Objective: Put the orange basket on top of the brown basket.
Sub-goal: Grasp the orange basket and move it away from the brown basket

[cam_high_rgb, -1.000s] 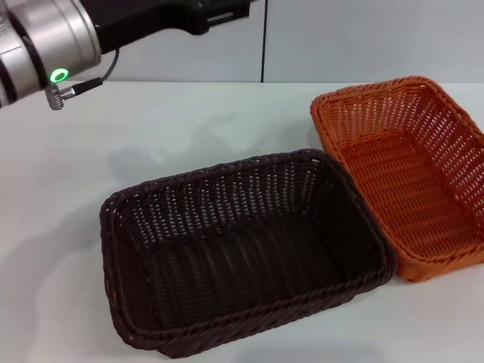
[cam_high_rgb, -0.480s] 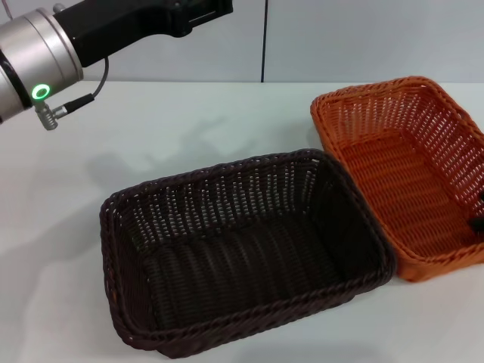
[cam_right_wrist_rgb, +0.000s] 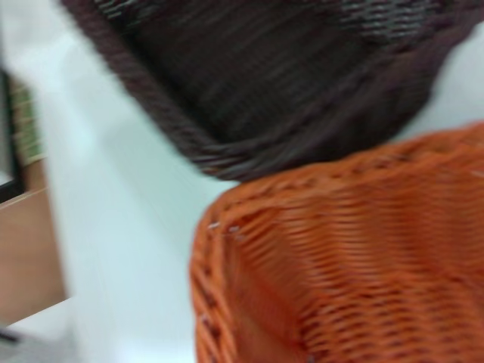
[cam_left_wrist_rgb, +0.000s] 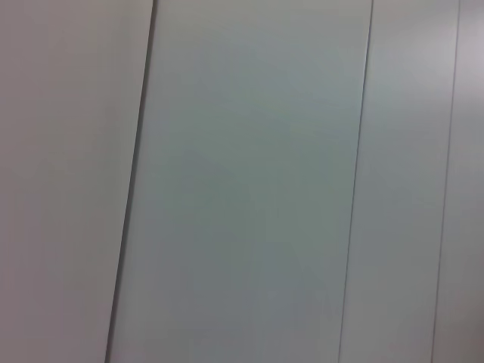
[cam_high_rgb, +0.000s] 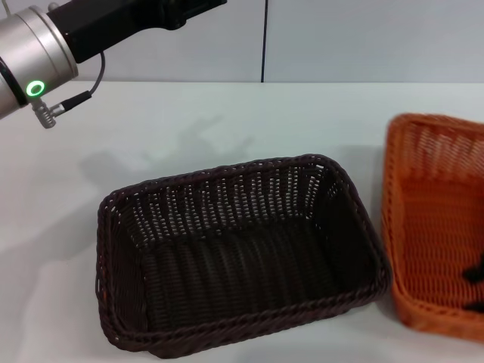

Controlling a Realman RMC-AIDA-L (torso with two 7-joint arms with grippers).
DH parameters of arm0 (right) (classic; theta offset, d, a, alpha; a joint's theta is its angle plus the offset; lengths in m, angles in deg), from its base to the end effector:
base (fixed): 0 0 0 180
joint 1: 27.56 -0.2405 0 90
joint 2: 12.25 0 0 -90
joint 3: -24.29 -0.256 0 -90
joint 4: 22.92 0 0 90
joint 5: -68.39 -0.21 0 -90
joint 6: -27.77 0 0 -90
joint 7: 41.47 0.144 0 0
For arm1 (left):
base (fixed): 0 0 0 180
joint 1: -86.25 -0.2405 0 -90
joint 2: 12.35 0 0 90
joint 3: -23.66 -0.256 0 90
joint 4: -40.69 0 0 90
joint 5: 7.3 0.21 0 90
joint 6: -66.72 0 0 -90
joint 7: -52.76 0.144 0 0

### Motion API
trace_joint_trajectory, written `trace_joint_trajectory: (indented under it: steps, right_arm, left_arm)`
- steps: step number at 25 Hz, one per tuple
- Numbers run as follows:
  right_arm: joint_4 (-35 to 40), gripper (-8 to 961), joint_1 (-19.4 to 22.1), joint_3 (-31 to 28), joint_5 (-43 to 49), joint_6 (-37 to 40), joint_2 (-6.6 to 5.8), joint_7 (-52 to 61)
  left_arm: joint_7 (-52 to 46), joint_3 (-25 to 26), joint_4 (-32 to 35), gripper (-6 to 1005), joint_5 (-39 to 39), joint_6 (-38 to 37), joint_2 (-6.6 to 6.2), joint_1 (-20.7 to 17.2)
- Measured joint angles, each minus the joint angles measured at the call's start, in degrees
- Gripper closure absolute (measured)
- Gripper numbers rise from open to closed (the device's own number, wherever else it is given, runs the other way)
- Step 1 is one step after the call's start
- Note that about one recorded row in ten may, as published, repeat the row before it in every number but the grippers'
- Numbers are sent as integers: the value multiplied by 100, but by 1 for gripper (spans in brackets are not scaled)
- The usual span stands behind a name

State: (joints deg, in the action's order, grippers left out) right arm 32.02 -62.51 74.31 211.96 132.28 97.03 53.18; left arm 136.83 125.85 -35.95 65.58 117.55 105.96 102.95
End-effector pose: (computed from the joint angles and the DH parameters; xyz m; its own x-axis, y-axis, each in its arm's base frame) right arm 0.2781 0.3321 0.0801 0.9027 -0.3763 0.2086 -0.3673 -0.9265 -0.0818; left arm -0.1381 0.3715 0.0653 0.6235 0.0338 0.7811 0.5440 -0.7363 -0.4024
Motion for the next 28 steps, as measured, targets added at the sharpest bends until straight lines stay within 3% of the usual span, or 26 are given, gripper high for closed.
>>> trace_joint_trajectory:
  steps: [1,2,3,5,6,7,8,11,15,16,17,18,19,20,21,22,23,28]
  right_arm:
    - [169,464,72,136,5,247,108,-7]
    - [169,465,72,136,5,247,108,-7]
    - [316,465,138,295,12,467,222,-15]
    - [388,466,169,379,15,585,290,-22]
    - [499,466,210,507,18,820,421,-55]
    - [499,467,210,507,18,820,421,-55]
    - [563,467,217,597,19,1073,530,-105]
    - [580,468,197,633,19,1371,606,-198]
    - [580,470,169,407,-28,1532,533,-280]
    - [585,471,101,-94,-63,1549,376,-352]
    - [585,471,101,-94,-63,1549,376,-352]
    - [588,471,5,-803,-112,1542,181,-424]
    - [588,472,5,-803,-112,1542,181,-424]
    - [592,472,-38,-1099,-140,1514,105,-440]
    - [656,473,-123,-1724,-187,1342,-68,-467]
    - [656,473,-123,-1724,-187,1342,-68,-467]
    - [818,473,-166,-2063,-174,1078,-164,-472]
    - [1460,475,-131,-2116,211,333,-166,-394]
  left_arm:
    - [0,0,0,151,0,0,0,0]
    - [0,0,0,151,0,0,0,0]
    - [3,6,34,151,-9,-5,-2,53]
    - [3,10,86,151,-11,-25,-2,91]
    - [3,10,86,151,-11,-25,-2,91]
    - [6,12,158,151,-34,-39,-2,145]
    - [28,27,259,152,-60,-40,-1,212]
    - [58,59,369,152,-92,-41,7,271]
    - [75,76,523,152,-165,-31,7,355]
    - [94,75,553,152,-187,-24,7,364]
    - [94,75,553,152,-187,-24,7,364]
    - [129,76,598,152,-220,-17,7,372]
    - [129,76,598,152,-220,-17,7,372]
    - [162,81,670,152,-272,-10,5,381]
    - [164,96,692,152,-284,-8,3,388]
    - [165,106,704,152,-293,-7,2,390]
    - [165,106,704,152,-293,-7,2,390]
    - [169,162,717,152,-314,35,-2,403]
